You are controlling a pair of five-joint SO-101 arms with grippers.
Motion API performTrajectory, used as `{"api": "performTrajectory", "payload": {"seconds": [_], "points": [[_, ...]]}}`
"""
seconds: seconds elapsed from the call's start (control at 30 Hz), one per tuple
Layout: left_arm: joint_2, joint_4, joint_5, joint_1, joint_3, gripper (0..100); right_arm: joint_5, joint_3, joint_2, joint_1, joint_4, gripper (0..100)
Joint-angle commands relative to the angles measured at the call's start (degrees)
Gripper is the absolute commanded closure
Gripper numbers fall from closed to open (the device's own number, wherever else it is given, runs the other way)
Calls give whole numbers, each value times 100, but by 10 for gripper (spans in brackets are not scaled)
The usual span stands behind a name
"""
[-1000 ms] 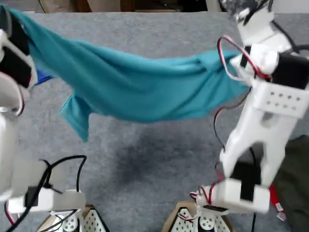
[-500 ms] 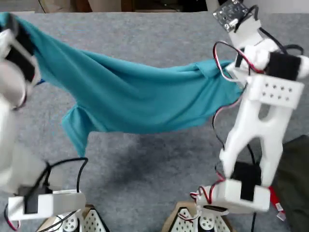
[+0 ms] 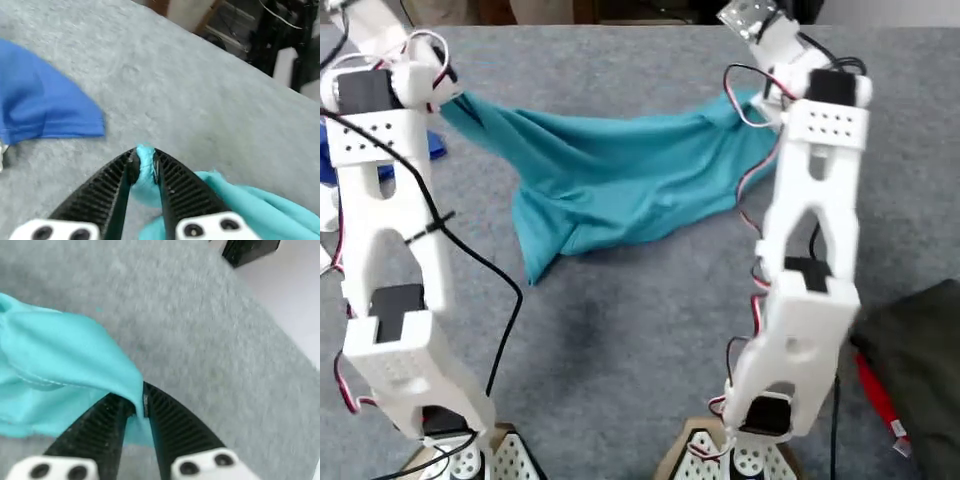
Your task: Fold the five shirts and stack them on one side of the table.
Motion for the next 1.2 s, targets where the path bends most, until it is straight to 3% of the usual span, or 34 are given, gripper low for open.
{"api": "performTrajectory", "payload": {"seconds": [0.0,0.27,0.6,0.67,0.83,1.17], "points": [[31,-853,-9,-316,440,981,-378,-1147,708,-163,-343,984],[75,-1662,-211,-870,870,981,-615,-2809,2000,-479,545,752],[75,-1899,-202,-1389,870,981,-563,-4945,2211,-1235,3033,741],[75,-1899,-202,-1442,879,981,-536,-4760,2026,-1569,3552,742],[92,-1899,-202,-1512,932,981,-712,-3864,1437,-2079,3508,742],[75,-2514,-211,-1688,1495,981,-519,13,-848,-3688,3473,742]]}}
